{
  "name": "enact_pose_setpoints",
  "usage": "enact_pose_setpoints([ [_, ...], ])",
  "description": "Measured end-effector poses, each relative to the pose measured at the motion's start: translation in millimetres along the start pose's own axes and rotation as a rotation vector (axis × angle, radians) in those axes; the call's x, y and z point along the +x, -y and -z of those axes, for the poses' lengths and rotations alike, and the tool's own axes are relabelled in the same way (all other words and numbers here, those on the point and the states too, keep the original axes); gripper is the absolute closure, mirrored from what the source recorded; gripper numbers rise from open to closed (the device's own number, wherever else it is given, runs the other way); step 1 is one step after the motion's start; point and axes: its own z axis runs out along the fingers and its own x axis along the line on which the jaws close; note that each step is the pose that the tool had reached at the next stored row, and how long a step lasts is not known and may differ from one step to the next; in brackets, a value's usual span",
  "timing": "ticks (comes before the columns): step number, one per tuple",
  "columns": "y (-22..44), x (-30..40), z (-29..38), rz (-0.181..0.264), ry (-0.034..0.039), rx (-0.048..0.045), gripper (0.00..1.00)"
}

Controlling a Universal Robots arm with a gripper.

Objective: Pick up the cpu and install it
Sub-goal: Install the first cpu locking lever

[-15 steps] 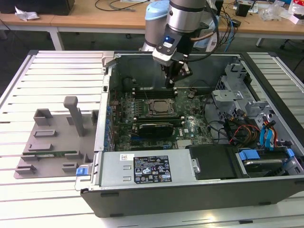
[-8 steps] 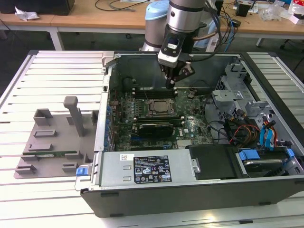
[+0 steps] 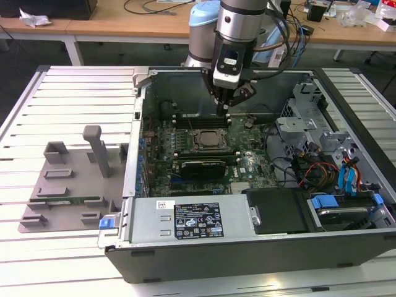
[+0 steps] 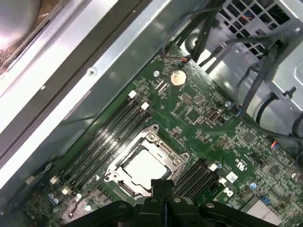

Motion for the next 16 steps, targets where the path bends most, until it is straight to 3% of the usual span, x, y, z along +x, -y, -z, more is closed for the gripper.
enact_pose_setpoints([
  [3, 0.0, 0.0, 0.0, 0.079, 0.0048, -0.0005, 0.89],
  [9, 0.0, 0.0, 0.0, 0.179, 0.0110, -0.0011, 0.89],
  [13, 0.0, 0.0, 0.0, 0.282, 0.0172, -0.0017, 0.89],
  [16, 0.0, 0.0, 0.0, 0.317, 0.0177, -0.0043, 0.89],
])
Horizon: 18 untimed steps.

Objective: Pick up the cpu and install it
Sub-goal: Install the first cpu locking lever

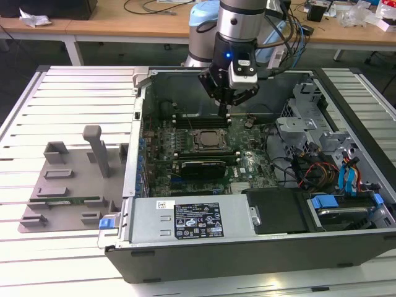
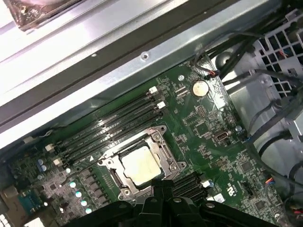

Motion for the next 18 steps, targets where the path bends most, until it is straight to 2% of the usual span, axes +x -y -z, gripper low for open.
enact_pose_setpoints([
  [1, 0.0, 0.0, 0.0, 0.010, -0.0031, -0.0071, 0.89],
  [2, 0.0, 0.0, 0.0, 0.029, -0.0122, -0.0266, 0.89],
  [3, 0.0, 0.0, 0.0, 0.039, -0.0149, -0.0328, 0.89],
  [4, 0.0, 0.0, 0.0, 0.049, -0.0149, -0.0336, 0.89],
  [10, 0.0, 0.0, 0.0, 0.197, -0.0088, -0.0330, 0.89],
  [15, 0.0, 0.0, 0.0, 0.302, -0.0043, -0.0325, 0.89],
  [18, 0.0, 0.0, 0.0, 0.342, -0.0027, -0.0322, 0.89],
])
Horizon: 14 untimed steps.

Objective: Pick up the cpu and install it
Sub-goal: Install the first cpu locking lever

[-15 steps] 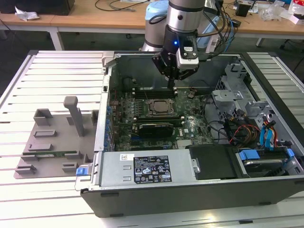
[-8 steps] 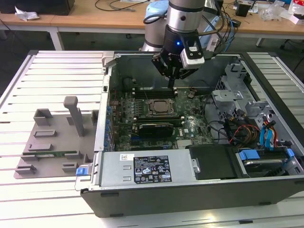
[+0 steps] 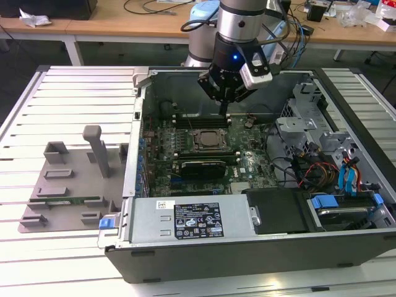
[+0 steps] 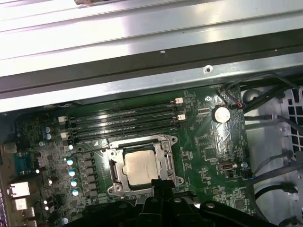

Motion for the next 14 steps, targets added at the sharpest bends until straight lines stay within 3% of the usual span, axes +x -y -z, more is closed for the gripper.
enact_pose_setpoints([
  [3, 0.0, 0.0, 0.0, 0.075, 0.0018, 0.0009, 0.89],
  [7, 0.0, 0.1, 0.0, 0.080, 0.0020, 0.0010, 0.89],
  [14, 1.1, 8.1, -0.1, 0.080, 0.0023, 0.0009, 0.89],
])
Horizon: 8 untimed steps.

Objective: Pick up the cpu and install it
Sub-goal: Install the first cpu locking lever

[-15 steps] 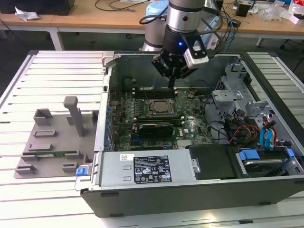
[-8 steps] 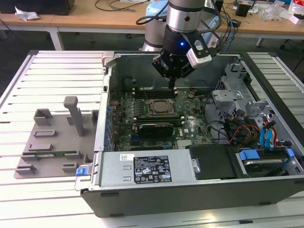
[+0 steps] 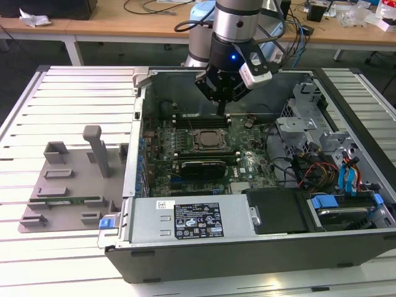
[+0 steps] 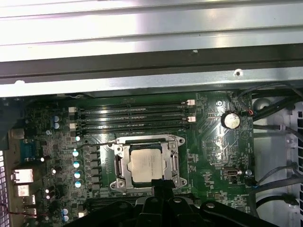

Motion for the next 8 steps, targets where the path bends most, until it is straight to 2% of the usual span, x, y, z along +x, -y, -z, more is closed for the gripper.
enact_pose_setpoints([
  [8, 0.3, 4.9, -0.1, 0.000, 0.0000, 0.0000, 0.89],
])
